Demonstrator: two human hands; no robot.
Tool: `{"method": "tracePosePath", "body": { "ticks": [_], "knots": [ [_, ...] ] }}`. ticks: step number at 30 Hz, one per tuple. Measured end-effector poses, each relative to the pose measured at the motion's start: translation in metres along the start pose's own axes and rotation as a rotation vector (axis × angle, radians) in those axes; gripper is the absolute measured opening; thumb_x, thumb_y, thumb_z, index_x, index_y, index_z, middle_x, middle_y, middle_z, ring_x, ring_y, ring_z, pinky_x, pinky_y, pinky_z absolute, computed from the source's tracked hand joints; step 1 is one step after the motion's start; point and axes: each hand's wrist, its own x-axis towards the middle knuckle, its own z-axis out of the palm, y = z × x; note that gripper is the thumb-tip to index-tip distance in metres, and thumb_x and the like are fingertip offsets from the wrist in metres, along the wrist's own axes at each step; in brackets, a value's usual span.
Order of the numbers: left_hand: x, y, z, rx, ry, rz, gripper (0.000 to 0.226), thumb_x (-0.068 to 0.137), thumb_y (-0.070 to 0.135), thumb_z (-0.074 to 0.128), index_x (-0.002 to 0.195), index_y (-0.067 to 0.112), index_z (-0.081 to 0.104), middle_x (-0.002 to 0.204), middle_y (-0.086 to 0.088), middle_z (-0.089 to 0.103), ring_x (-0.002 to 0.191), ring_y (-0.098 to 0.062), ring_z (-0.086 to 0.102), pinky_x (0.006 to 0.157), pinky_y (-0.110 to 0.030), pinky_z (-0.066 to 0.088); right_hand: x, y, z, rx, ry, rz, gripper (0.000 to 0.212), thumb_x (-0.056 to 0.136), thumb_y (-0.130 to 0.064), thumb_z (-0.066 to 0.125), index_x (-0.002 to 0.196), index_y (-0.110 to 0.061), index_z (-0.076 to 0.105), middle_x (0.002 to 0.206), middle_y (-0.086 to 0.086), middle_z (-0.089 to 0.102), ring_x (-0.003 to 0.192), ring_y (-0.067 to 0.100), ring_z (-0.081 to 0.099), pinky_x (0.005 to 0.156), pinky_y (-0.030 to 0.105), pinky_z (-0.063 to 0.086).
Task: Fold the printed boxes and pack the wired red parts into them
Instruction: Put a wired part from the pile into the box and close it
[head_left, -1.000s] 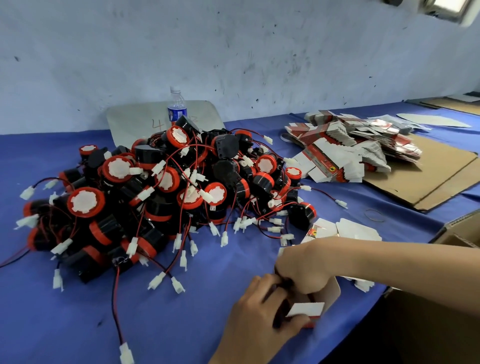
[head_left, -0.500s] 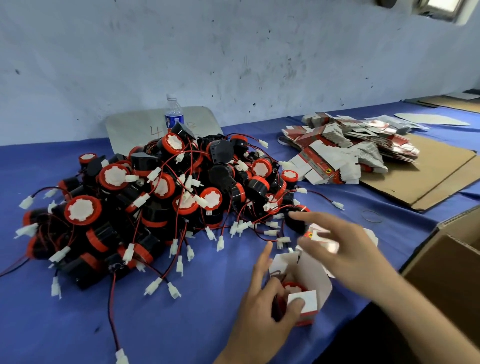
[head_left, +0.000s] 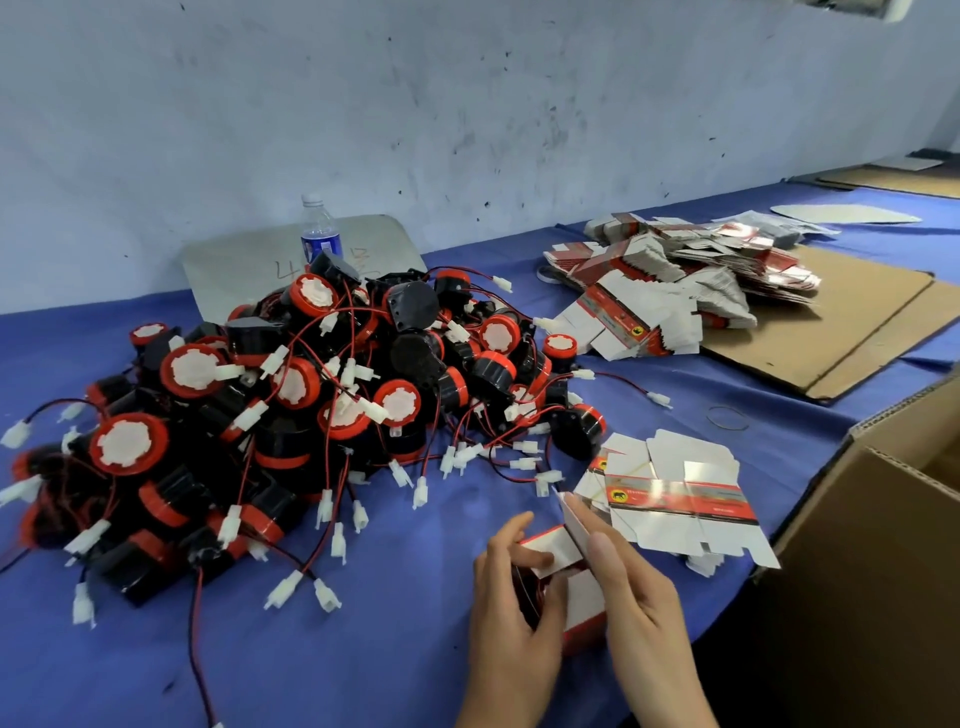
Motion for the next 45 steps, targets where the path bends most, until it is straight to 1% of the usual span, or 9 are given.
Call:
{"method": "tracePosePath", "body": {
  "ticks": [5,8,12,18,24,30,36,40,45],
  "knots": [
    [0.002,-0.001,0.001,-0.078,-0.009,-0.039,0.061,0.086,0.01,0.069,0.125,0.05,0.044,0.119,0.013,0.06,0.106,-0.001,0.061,0.089,-0.034,0.054,0.0,0.001,0.004,-0.176,-0.026,-0.027,0.048,0.088,-0.005,0.063,0.105,-0.05,0.069,0.123,-0.019,0.063,0.117,-0.011,0.052,0.086,0.004,0.04],
    [0.002,-0.002,0.0,-0.099,-0.036,-0.022,0.068,0.083,0.006,0.071,0.128,0.047,0.041,0.114,0.009,0.063,0.105,0.003,0.06,0.084,-0.016,0.05,-0.004,0.004,0.008,-0.315,0.008,-0.045,0.059,0.083,0.001,0.064,0.107,-0.053,0.065,0.125,-0.023,0.06,0.111,-0.018,0.051,0.083,0.002,0.041],
    [0.002,-0.001,-0.005,-0.101,-0.084,0.026,0.073,0.076,0.024,0.071,0.138,0.036,0.035,0.112,0.012,0.059,0.111,0.003,0.056,0.087,-0.004,0.04,-0.004,0.007,0.0,-0.392,0.055,-0.074,0.047,0.089,-0.01,0.064,0.111,-0.052,0.062,0.088,-0.02,0.073,0.067,-0.011,0.06,0.061,0.008,0.046],
    [0.004,0.001,-0.009,-0.039,-0.241,0.058,0.103,0.062,0.035,0.075,0.145,0.03,0.015,0.131,0.013,0.049,0.118,0.009,0.05,0.092,-0.003,0.035,-0.008,0.01,0.003,-0.463,0.063,-0.168,0.054,0.078,-0.006,0.076,0.109,-0.049,0.061,0.116,-0.026,0.062,0.118,-0.01,0.051,0.099,0.009,0.039],
    [0.006,0.0,-0.007,0.001,-0.182,0.025,0.113,0.051,0.047,0.074,0.143,0.042,0.009,0.137,0.007,0.038,0.123,0.004,0.047,0.093,-0.007,0.038,-0.005,0.015,0.0,-0.509,0.046,-0.167,0.054,0.074,-0.007,0.078,0.102,-0.051,0.063,0.113,-0.03,0.063,0.121,-0.004,0.052,0.104,0.031,0.043],
    [0.007,-0.004,-0.003,0.094,-0.134,0.038,0.107,0.055,0.062,0.063,0.142,0.048,0.005,0.122,0.024,0.042,0.11,0.021,0.044,0.079,0.003,0.036,-0.005,0.023,0.006,-0.87,0.081,-0.398,0.045,0.056,-0.006,0.09,0.097,-0.021,0.077,0.109,-0.006,0.071,0.11,0.025,0.064,0.086,0.061,0.049],
    [0.009,-0.009,-0.011,0.045,-0.263,-0.001,0.106,0.058,0.053,0.072,0.144,0.048,0.01,0.138,0.021,0.04,0.123,0.014,0.043,0.096,-0.007,0.037,0.0,0.025,0.01,-0.93,0.143,-0.442,0.044,0.056,-0.006,0.09,0.096,-0.021,0.078,0.106,-0.005,0.072,0.106,0.024,0.066,0.086,0.046,0.054],
    [0.012,-0.015,-0.026,0.004,-0.29,-0.008,0.082,0.075,0.012,0.079,0.136,0.043,0.034,0.137,0.025,0.046,0.125,0.012,0.044,0.101,-0.012,0.038,-0.001,0.028,0.001,-1.041,0.095,-0.528,0.026,0.084,-0.029,0.064,0.108,-0.026,0.073,0.118,-0.01,0.067,0.119,0.025,0.057,0.103,0.059,0.038],
    [0.015,-0.01,-0.029,0.094,-0.199,0.062,0.069,0.079,-0.009,0.07,0.117,0.046,0.051,0.124,0.028,0.053,0.112,0.019,0.049,0.092,-0.004,0.039,-0.008,0.028,-0.011,-1.299,-0.013,-0.605,0.055,0.1,-0.048,0.019,0.122,-0.029,0.066,0.133,-0.012,0.058,0.126,0.03,0.05,0.103,0.051,0.02]
  ]
}}
